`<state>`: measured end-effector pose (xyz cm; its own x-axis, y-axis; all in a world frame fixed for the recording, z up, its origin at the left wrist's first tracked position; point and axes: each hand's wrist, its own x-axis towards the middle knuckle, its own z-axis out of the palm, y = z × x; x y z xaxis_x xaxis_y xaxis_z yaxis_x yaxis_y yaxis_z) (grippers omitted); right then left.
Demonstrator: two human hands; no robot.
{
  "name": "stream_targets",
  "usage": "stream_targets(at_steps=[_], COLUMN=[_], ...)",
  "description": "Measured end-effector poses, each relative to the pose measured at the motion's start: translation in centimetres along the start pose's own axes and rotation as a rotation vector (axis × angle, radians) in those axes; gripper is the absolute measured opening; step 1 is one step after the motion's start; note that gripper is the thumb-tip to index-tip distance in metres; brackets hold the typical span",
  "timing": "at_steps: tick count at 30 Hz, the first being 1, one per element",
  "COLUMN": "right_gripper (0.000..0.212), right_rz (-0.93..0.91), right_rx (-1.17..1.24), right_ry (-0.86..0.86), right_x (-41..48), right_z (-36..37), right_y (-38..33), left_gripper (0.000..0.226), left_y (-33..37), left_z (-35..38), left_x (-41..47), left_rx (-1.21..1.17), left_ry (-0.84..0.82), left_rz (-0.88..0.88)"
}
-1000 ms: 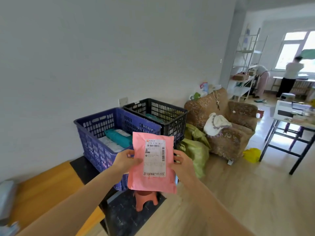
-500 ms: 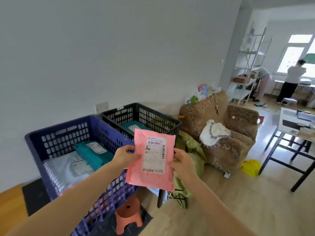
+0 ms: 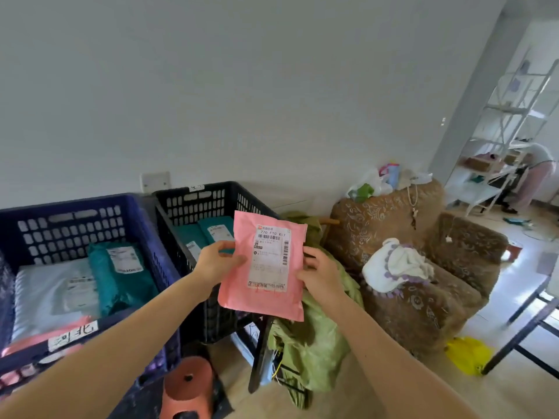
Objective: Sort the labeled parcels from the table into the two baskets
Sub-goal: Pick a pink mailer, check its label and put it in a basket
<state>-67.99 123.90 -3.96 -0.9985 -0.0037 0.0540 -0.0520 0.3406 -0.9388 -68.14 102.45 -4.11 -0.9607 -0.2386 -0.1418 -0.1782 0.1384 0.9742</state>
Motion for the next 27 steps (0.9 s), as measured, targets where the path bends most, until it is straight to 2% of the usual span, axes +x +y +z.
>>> stream_targets(at_steps=[4,11,20,27], right_gripper=[0.056,0.048,0.053,0.049], right_rz=[-0.041,-0.133,-0.183,-0.186], right_rx=[-0.034,0.017,0.058,0.022], right_ry=[-0.061,-0.097,-0.142,-0.197], right_x=[4.7,11.6,20.0,25.8], right_z=[-2.2,-1.3,1.9,6.8], right_y=[0.4,0.5,2.3,2.6], left_gripper=[0.031,0.036,0.04,0.051], left_y=[1.5,4.4,3.4,1.7], left_z=[3.0,4.4,4.0,1.8], left_x=[1.7,6.3,13.5,18.9], left_rx=[0.008,0.148,0.204,0.229], left_ry=[0.109,0.249,0.307,0.309], left_rz=[-0.004,0.017,-0.019,-0.059])
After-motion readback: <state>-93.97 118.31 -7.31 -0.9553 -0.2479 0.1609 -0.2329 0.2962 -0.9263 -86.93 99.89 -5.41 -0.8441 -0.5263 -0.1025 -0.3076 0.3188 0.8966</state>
